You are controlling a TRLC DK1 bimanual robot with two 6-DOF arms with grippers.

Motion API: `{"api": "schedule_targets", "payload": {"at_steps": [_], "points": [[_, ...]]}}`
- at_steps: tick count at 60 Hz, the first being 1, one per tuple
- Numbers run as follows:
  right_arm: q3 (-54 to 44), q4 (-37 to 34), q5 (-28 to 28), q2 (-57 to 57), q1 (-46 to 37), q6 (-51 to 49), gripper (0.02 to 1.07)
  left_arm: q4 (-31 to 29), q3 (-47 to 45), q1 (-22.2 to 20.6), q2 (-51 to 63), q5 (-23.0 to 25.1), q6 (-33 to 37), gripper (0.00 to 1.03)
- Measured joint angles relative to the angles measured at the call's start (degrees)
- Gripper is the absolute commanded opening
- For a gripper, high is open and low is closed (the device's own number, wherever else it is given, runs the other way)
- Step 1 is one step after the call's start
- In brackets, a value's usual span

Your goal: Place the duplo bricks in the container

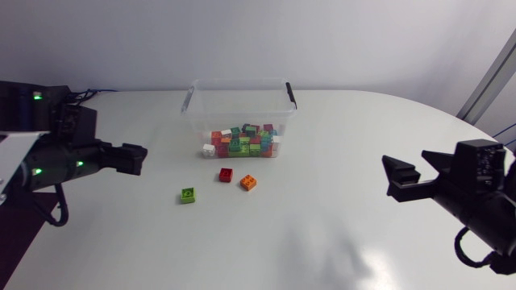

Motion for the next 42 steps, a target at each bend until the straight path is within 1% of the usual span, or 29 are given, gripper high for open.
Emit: {"api": "schedule_targets", "payload": {"at_steps": [5,9,12,20,26,33,37,42], "points": [[1.6,0.0,0.0,5.6,1.2,0.0,1.04,-3.1,3.3,-2.2,6.7,-0.6,3.9,0.96],[3.7,-0.7,-0.1,10.4,2.0,0.0,1.04,-7.4,6.9,-4.0,12.6,-0.8,10.3,0.96],[5.4,-2.2,-0.2,13.0,2.3,0.0,1.04,-9.0,9.2,-5.0,16.3,-0.7,14.1,0.96],[10.4,-7.1,-0.3,19.3,2.9,0.0,1.04,-10.8,12.7,-7.8,23.9,-0.8,22.3,0.96],[12.7,-10.7,-0.5,22.6,4.7,-3.5,1.04,-11.8,13.6,-10.3,28.9,-0.7,29.3,0.96],[13.7,-12.5,-1.3,24.5,6.8,-7.9,1.03,-14.8,14.9,-11.1,33.5,1.3,35.9,0.96],[14.3,-13.4,-1.7,25.4,8.8,-12.9,1.03,-15.8,16.2,-11.1,36.1,2.6,39.5,0.96],[17.0,-20.3,-1.7,28.1,12.6,-17.1,1.03,-17.9,18.5,-10.8,38.1,3.2,42.6,0.95]]}}
